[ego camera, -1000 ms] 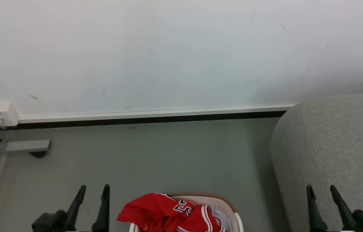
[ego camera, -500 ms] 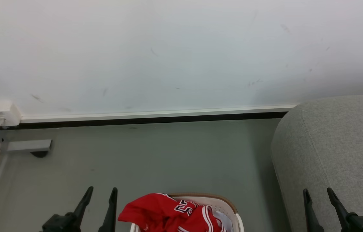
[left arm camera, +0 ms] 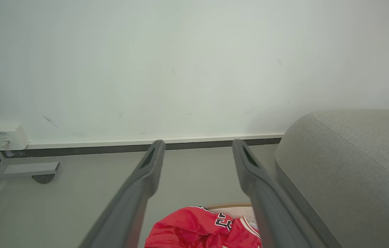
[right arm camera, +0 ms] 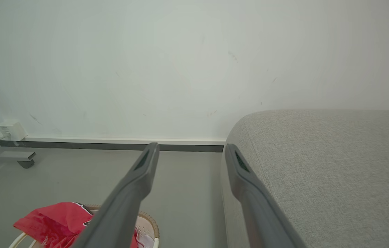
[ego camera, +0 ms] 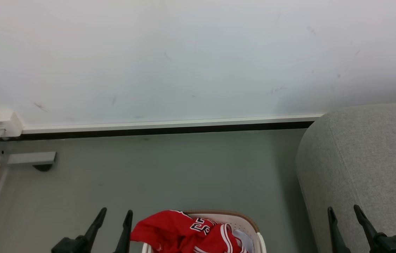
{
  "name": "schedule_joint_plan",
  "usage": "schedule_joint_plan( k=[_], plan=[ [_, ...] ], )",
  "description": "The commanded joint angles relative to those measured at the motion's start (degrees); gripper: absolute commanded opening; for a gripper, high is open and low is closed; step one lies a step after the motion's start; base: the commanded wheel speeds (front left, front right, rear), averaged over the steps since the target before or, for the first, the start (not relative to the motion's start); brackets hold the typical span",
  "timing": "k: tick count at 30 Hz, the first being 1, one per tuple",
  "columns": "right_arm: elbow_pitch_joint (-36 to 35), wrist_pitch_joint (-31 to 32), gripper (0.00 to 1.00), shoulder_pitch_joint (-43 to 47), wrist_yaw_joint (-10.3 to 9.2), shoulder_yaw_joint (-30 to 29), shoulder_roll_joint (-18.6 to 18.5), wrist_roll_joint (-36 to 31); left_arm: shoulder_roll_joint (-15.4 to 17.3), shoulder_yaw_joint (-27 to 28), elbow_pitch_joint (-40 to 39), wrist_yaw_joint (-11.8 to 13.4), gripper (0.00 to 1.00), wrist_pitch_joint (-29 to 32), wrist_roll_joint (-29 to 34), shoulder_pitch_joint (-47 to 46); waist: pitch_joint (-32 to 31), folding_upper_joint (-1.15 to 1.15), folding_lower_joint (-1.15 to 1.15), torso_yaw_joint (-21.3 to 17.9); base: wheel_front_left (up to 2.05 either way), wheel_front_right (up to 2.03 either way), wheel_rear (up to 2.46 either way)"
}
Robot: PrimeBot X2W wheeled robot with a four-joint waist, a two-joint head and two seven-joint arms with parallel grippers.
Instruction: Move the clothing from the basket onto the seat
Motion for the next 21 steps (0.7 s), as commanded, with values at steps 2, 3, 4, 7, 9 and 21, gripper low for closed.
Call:
schedule_joint_plan(
  k=[2, 3, 4, 7, 9, 21],
  plan=[
    [-0.2, -0.2, 1.00, 0.5, -0.12, 0.0, -0.4, 0.6, 0.3, 0.1, 0.3, 0.1, 1.00, -0.1, -0.7, 0.4, 0.1, 0.00, 0.00, 0.0, 0.00, 0.00, 0.00],
    [-0.2, -0.2, 1.00, 0.5, -0.12, 0.1, -0.4, 0.9, 0.3, 0.1, 0.4, 0.1, 1.00, -0.1, -0.7, 0.4, 0.1, 0.00, 0.00, 0.0, 0.00, 0.00, 0.00],
    [-0.2, -0.2, 1.00, 0.5, -0.12, 0.2, -0.4, 1.1, 0.4, 0.1, 0.5, 0.1, 1.00, -0.1, -0.9, 0.3, 0.2, 0.00, 0.00, 0.0, 0.00, 0.00, 0.00],
    [-0.3, -0.2, 1.00, 0.4, -0.12, 0.4, -0.4, 1.6, 0.5, 0.1, 0.6, 0.1, 1.00, -0.1, -1.3, 0.0, 0.3, 0.00, 0.00, 0.0, 0.00, 0.00, 0.00],
    [-0.4, -0.2, 1.00, 0.3, -0.12, 0.6, -0.4, 1.7, 0.5, 0.2, 0.6, 0.1, 1.00, -0.1, -1.4, -0.1, 0.4, 0.00, 0.00, -0.1, 0.00, 0.00, 0.00],
    [-4.5, -0.1, 1.00, -4.1, -0.12, 3.1, -0.3, 3.2, 5.5, -9.3, 1.6, 0.1, 1.00, -0.1, -3.0, -7.0, 7.7, 0.00, 0.00, -4.6, 0.00, 0.00, 0.00]
  ],
)
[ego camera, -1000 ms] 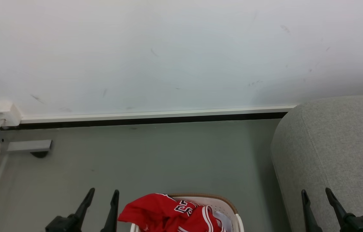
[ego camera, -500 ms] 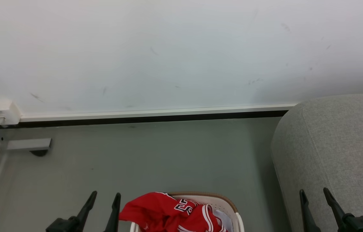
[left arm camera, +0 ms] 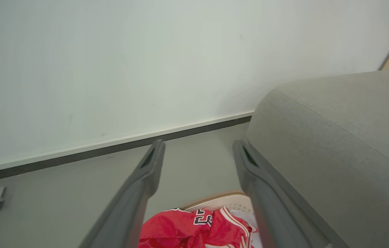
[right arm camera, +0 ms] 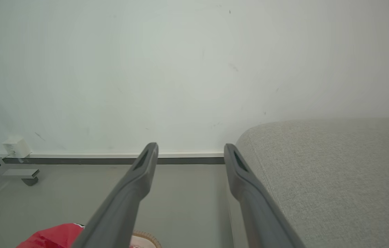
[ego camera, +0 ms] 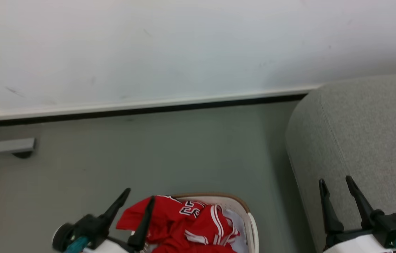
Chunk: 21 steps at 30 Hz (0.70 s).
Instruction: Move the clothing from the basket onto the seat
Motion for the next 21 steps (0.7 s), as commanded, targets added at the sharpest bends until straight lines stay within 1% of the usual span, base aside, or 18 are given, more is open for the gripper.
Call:
schedule_joint_plan(
  k=[1, 7, 13, 16, 21],
  plan=[
    [-1.0, 0.0, 1.00, -1.2, -0.12, 0.2, -0.3, 0.7, 1.5, -2.3, 0.9, 0.1, 1.00, 0.0, -1.2, -2.4, 4.0, 0.00, 0.00, -2.3, 0.00, 0.00, 0.00],
    [-5.9, 0.0, 1.00, -4.9, -0.12, 0.8, -0.3, -0.3, 6.7, -14.2, 6.7, 0.1, 1.00, 0.1, -4.6, -12.0, 13.7, 0.00, 0.00, -6.4, 0.00, 0.00, 0.00],
    [-11.8, 0.0, 1.00, -8.4, -0.12, 1.9, -0.2, 0.3, 10.6, -26.9, 13.7, 0.1, 1.00, 3.1, -8.0, -21.5, 23.8, 0.00, 0.00, -9.9, 0.00, 0.00, 0.00],
    [-14.5, 0.0, 1.00, -9.4, -0.12, 2.4, -0.2, 0.5, 11.1, -32.3, 17.3, 0.1, 1.00, 4.9, -9.5, -25.3, 28.0, 0.00, 0.00, -10.8, 0.00, 0.00, 0.00],
    [-18.1, 0.0, 1.00, -11.0, -0.12, 3.0, -0.2, 0.7, 10.4, -38.7, 22.6, 0.1, 1.00, 6.8, -12.1, -30.7, 34.0, 0.00, 0.00, -11.4, 0.00, 0.00, 0.00]
  ],
)
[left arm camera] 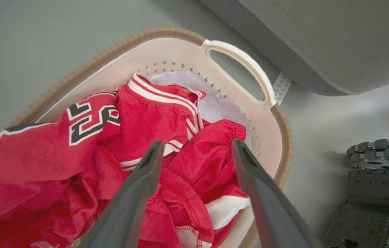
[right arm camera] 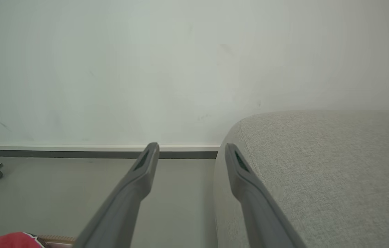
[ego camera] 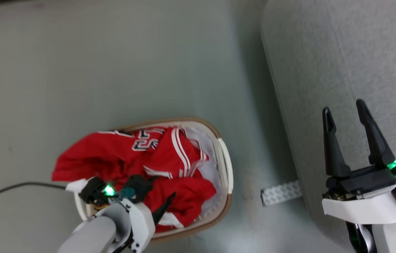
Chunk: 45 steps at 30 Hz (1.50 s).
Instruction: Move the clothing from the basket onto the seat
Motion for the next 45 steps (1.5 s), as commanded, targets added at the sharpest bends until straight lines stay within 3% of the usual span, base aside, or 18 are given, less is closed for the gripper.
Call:
schedule_joint_plan(
  k=[1, 16, 23, 24, 25, 26, 34, 40, 45],
  plan=[
    [-1.1, 0.0, 1.00, -1.2, -0.12, 0.1, 0.0, 0.6, -0.2, -1.6, 1.2, 0.1, 1.00, 0.0, -1.1, -1.9, 6.5, 0.00, -0.02, -2.3, 0.00, 0.00, 0.00],
    [-7.3, 0.0, 1.00, -1.7, -0.12, 1.2, 0.0, -0.4, 1.2, -14.6, 10.0, 0.1, 1.00, -2.0, -6.6, -14.6, 18.3, 0.00, -0.02, -2.9, 0.00, 0.00, 0.00],
    [-9.1, 0.0, 1.00, 0.4, -0.12, 1.1, 0.0, -1.4, -0.6, -17.6, 14.9, 0.1, 1.00, -4.6, -4.6, -18.5, 20.9, 0.00, -0.02, -3.0, 0.00, 0.00, 0.00],
    [-9.3, 0.0, 1.00, 0.8, -0.12, 1.0, 0.0, -1.5, -1.1, -18.0, 15.5, 0.1, 0.91, -5.0, -4.1, -18.7, 20.9, 0.00, -0.02, -2.8, 0.00, 0.00, 0.00],
    [-9.6, 0.0, 1.00, 1.0, -0.12, 0.9, 0.0, -1.6, -1.7, -18.2, 16.2, 0.1, 0.33, -5.3, -3.7, -18.9, 21.0, 0.00, -0.02, -2.7, 0.00, 0.00, 0.00],
    [-9.7, 0.0, 1.00, 1.2, -0.12, 0.9, 0.0, -1.7, -2.3, -18.4, 16.7, 0.1, 0.00, -5.7, -3.5, -19.1, 21.0, 0.00, -0.02, -2.6, 0.00, 0.00, 0.00],
    [-7.8, 0.0, 1.00, -0.1, -0.12, 0.0, 0.0, -2.4, -5.2, -15.9, 14.1, 0.1, 0.00, -6.8, -8.6, -17.5, 16.9, 0.00, -0.02, 0.9, 0.00, 0.00, 0.00],
    [-4.3, 0.0, 1.00, -1.1, -0.12, -1.2, -0.1, -1.6, -2.2, -10.9, 2.8, 0.1, 0.00, -6.7, -11.9, -11.0, 8.5, 0.00, -0.02, 5.1, 0.00, 0.00, 0.00],
    [0.1, 0.0, 1.00, 0.7, -0.12, -2.1, -0.1, -0.7, 0.0, -11.8, -4.1, 0.1, 0.00, -6.7, -15.5, -3.3, -1.0, 0.00, -0.02, 7.8, 0.00, 0.00, 0.00]
  ],
)
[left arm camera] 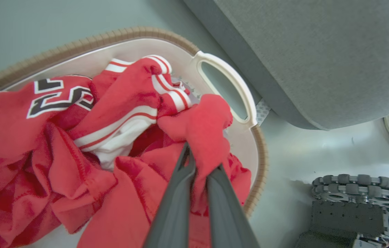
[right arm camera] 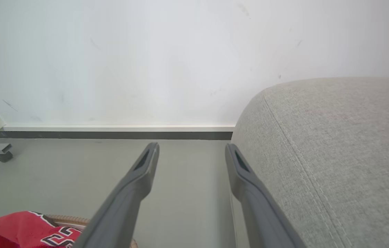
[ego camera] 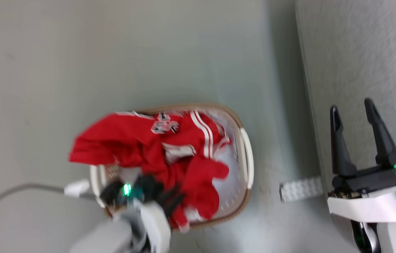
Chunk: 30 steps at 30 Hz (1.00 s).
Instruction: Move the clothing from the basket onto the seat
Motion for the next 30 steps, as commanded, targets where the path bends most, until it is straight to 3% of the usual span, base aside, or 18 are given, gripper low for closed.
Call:
schedule_joint_plan(
  k=[1, 7, 17, 24, 30],
  plan=[
    [1.7, 0.0, 1.00, 1.7, -0.12, -0.6, -0.2, 0.9, 1.0, -1.0, -2.6, 0.1, 0.00, 0.0, -2.0, 3.8, -10.2, 0.00, 0.00, 4.0, 0.00, 0.00, 0.00],
    [5.3, 0.0, 1.00, 5.5, -0.12, -1.3, -0.2, 2.0, 3.2, 0.1, -10.7, 1.1, 0.00, 0.0, -5.9, 9.9, -21.2, 0.00, 0.00, 6.1, 0.00, 0.00, 0.00],
    [8.7, 0.0, 1.00, 12.8, -0.12, -2.0, -0.2, 2.2, 8.4, 4.4, -28.7, 9.7, 0.00, 1.0, -9.0, 15.0, -33.9, 0.00, 0.00, 7.9, 0.00, 0.00, 0.00],
    [9.2, 0.0, 1.00, 17.5, -0.12, -2.7, -0.1, 2.2, 10.0, 7.4, -37.5, 14.1, 0.00, 2.0, -10.4, 14.6, -38.2, 0.00, 0.00, 9.3, 0.00, 0.00, 0.00],
    [8.5, 0.0, 1.00, 20.2, -0.12, 1.7, -0.1, 4.4, 11.4, 9.1, -41.8, 15.9, 0.00, 3.4, -10.0, 12.3, -41.1, 0.00, 0.00, 9.7, 0.00, 0.00, 0.00]
  ],
)
